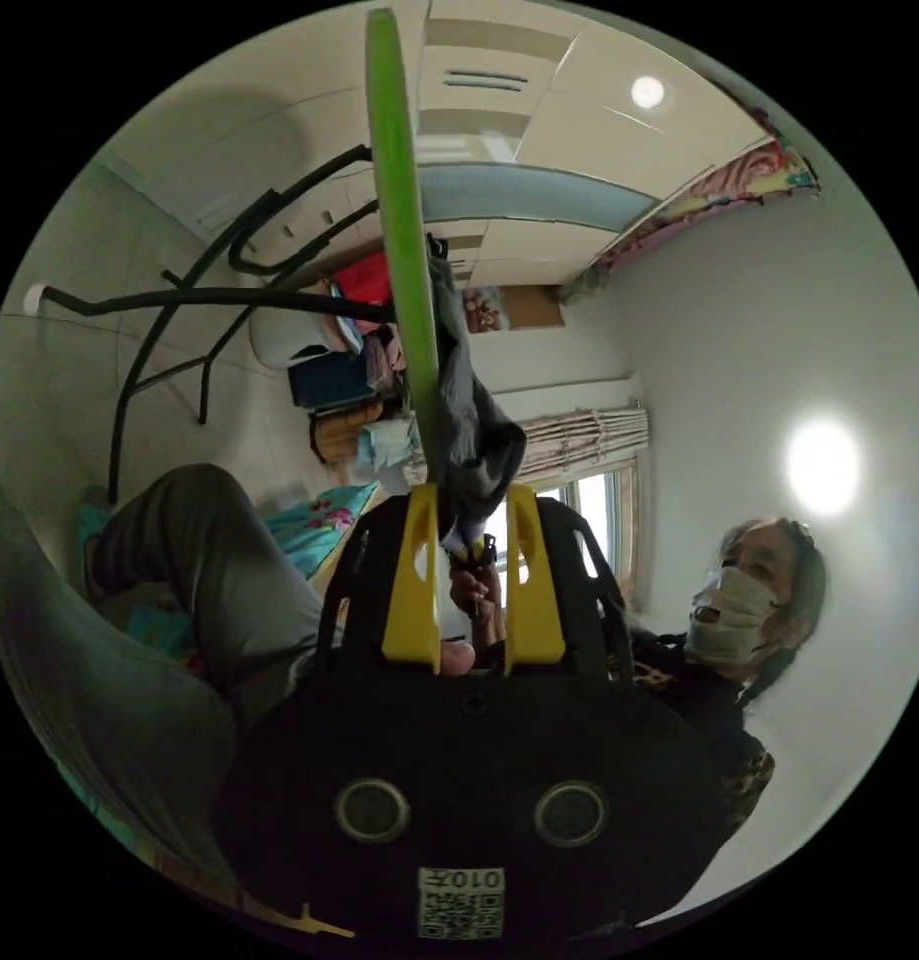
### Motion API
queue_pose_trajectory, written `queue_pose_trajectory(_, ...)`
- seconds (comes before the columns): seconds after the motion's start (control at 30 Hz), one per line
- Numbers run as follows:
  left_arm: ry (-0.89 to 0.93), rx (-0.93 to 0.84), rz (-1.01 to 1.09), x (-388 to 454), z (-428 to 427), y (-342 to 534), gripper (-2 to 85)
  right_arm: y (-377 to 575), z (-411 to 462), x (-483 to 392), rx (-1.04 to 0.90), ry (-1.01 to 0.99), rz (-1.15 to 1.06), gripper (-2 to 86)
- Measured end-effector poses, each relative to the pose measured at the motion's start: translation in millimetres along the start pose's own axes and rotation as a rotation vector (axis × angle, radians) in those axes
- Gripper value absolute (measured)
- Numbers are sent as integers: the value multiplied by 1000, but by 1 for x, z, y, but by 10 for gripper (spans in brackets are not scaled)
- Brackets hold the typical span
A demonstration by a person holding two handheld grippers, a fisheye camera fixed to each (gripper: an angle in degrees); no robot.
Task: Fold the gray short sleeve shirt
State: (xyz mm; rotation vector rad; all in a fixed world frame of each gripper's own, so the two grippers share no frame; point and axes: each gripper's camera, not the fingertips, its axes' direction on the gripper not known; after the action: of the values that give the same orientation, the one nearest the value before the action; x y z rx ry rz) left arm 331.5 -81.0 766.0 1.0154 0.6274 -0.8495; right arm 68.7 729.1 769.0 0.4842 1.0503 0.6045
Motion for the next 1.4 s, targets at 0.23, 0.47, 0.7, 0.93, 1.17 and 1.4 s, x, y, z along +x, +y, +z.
queue_pose_trajectory(0.23, -168, 69, 59, 37, -33, -31, 50, -3, 57, -12, -148, 4, -70, 72)
queue_pose_trajectory(0.47, -178, 289, 104, 65, -93, -17, 105, -14, 109, -32, -463, -63, -219, 107)
queue_pose_trajectory(0.7, -107, 284, -43, 24, -87, 47, 216, -3, -46, -26, 137, -76, -208, 141)
queue_pose_trajectory(0.93, 87, 217, -152, -65, -6, 58, 281, -1, -84, -11, 255, -30, -150, 160)
queue_pose_trajectory(1.17, 21, 282, 45, -42, -26, 69, 320, -9, -79, 11, 253, -81, -134, 150)
queue_pose_trajectory(1.4, -23, 185, 180, -35, 10, 42, 318, -27, -54, 19, 226, -130, -148, 145)
